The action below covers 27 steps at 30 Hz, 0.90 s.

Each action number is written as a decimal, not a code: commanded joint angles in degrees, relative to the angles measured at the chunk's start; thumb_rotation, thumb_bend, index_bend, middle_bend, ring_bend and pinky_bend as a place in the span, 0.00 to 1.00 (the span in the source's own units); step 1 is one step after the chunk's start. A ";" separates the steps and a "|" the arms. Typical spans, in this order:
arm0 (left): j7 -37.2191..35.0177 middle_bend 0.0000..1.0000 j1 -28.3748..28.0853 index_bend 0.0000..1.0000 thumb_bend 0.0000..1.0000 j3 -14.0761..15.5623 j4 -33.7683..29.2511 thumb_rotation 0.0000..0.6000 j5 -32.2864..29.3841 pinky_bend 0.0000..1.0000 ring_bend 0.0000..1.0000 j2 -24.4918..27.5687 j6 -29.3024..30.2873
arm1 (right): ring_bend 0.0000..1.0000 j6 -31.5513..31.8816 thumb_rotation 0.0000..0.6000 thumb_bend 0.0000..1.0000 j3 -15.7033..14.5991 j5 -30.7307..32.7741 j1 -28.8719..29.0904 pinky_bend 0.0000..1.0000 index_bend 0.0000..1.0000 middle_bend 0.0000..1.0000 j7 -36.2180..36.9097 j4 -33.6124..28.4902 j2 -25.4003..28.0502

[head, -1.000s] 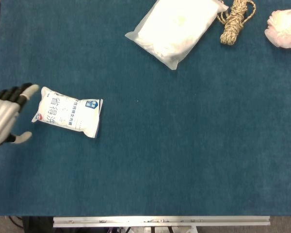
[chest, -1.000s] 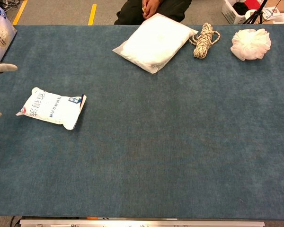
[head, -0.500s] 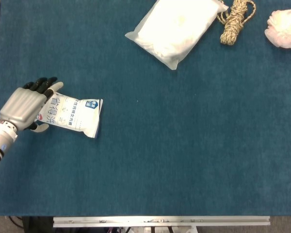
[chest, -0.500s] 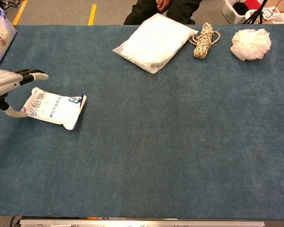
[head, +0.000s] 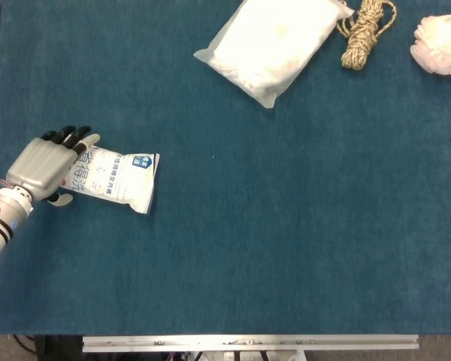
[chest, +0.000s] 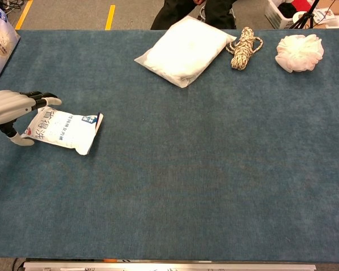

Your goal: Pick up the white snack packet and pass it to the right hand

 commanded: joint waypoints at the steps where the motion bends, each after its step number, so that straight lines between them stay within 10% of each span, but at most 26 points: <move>1: -0.15 0.02 -0.50 0.05 0.19 0.10 1.97 1.00 -0.58 0.17 0.05 -1.43 -0.60 | 0.19 -0.12 1.00 0.24 -0.01 0.14 0.05 0.32 0.03 0.23 0.06 0.09 -0.04; 11: -2.23 0.12 -1.16 0.20 0.19 0.41 4.48 1.00 -0.28 0.17 0.09 -3.46 -0.53 | 0.19 -0.33 1.00 0.24 -0.13 0.76 -0.06 0.32 0.03 0.23 0.39 0.62 -0.33; 27: -14.54 0.58 -1.29 0.58 0.24 0.06 5.68 1.00 4.01 0.44 0.49 -4.06 4.35 | 0.19 0.06 1.00 0.24 -0.24 -0.92 0.49 0.32 0.03 0.23 0.46 0.62 -0.63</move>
